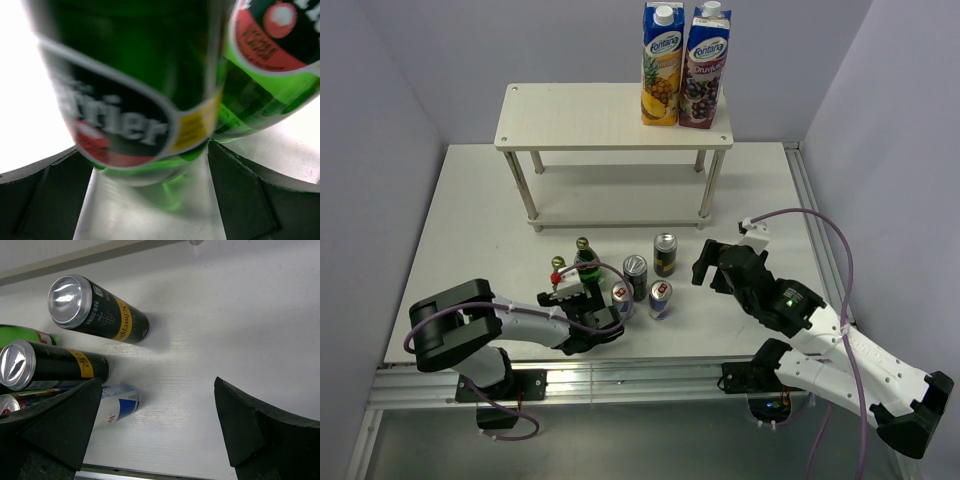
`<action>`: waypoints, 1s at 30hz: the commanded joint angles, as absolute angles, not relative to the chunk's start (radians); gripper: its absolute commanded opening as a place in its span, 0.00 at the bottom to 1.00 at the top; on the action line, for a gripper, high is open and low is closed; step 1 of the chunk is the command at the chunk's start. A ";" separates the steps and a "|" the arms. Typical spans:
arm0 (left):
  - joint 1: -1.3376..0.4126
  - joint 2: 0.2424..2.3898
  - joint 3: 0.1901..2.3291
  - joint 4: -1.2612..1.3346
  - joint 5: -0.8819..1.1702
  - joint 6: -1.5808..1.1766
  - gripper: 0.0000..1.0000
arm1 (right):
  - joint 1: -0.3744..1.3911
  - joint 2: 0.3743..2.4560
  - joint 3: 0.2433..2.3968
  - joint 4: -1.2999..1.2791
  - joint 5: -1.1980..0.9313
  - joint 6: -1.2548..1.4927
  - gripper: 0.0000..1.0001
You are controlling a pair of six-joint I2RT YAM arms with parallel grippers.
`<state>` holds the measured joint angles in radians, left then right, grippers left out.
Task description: Place and organize the beverage onto the shelf
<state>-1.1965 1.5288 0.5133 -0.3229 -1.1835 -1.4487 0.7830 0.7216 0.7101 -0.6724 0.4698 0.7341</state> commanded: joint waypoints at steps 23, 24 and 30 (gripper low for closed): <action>-1.066 1.468 0.462 0.233 -1.152 -0.887 0.96 | 0.790 0.761 0.655 -0.566 0.442 0.703 1.00; -1.052 1.468 0.459 0.253 -1.138 -0.858 0.91 | 0.790 0.764 0.657 -0.561 0.442 0.700 1.00; -0.996 1.483 0.462 0.311 -1.115 -0.824 0.75 | 0.790 0.776 0.653 -0.560 0.446 0.695 1.00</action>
<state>-1.0218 1.5002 0.4557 0.2199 -1.1240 -0.8669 0.7830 0.7727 0.6613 -0.5938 0.4316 0.7082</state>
